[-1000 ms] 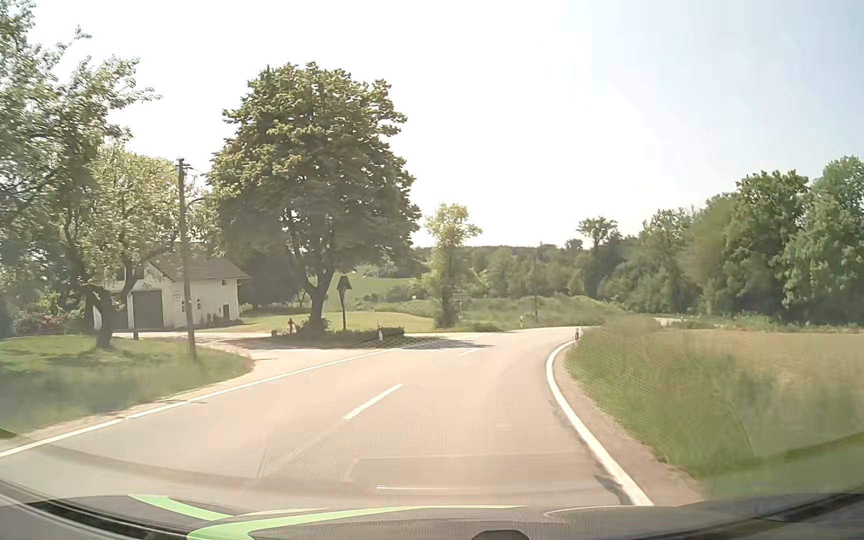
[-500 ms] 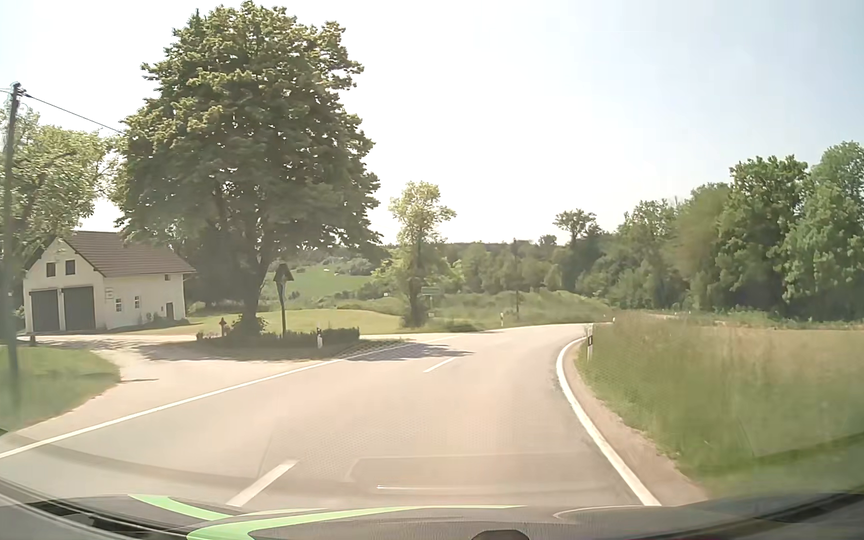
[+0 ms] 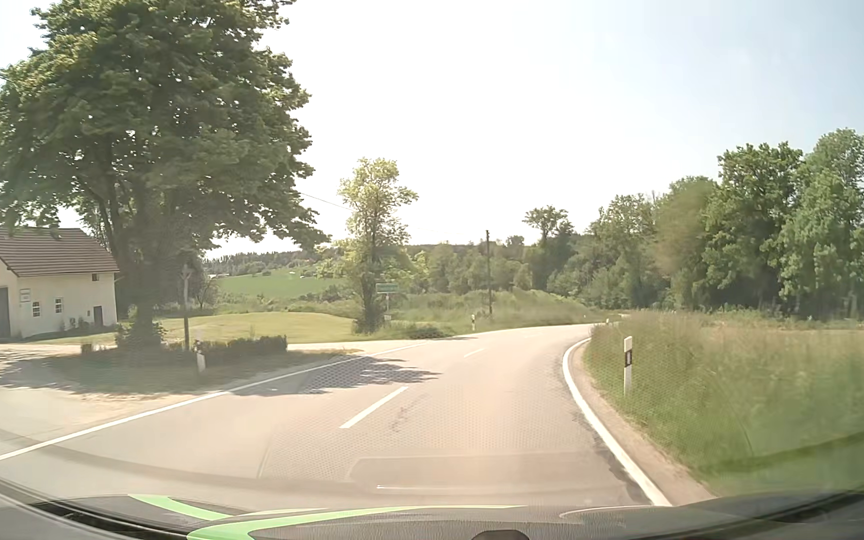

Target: Follow the waypoints while adhering to traffic rules and regulations

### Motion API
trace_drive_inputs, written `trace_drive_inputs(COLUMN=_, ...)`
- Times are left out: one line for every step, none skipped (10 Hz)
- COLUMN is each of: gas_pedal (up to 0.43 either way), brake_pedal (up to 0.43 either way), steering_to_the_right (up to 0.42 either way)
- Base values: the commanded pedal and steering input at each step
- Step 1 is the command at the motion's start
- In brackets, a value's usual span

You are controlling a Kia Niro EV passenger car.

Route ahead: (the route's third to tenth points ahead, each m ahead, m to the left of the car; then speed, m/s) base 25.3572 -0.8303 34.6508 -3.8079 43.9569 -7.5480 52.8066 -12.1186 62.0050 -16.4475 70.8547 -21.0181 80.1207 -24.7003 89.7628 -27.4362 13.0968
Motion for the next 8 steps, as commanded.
trace_drive_inputs(gas_pedal=0.0, brake_pedal=0.0, steering_to_the_right=0.047)
trace_drive_inputs(gas_pedal=0.0, brake_pedal=0.0, steering_to_the_right=0.049)
trace_drive_inputs(gas_pedal=0.0, brake_pedal=0.0, steering_to_the_right=0.05)
trace_drive_inputs(gas_pedal=0.0, brake_pedal=0.0, steering_to_the_right=0.051)
trace_drive_inputs(gas_pedal=0.0, brake_pedal=0.0, steering_to_the_right=0.051)
trace_drive_inputs(gas_pedal=0.0, brake_pedal=0.0, steering_to_the_right=0.052)
trace_drive_inputs(gas_pedal=0.0, brake_pedal=0.0, steering_to_the_right=0.052)
trace_drive_inputs(gas_pedal=0.0, brake_pedal=0.0, steering_to_the_right=0.052)
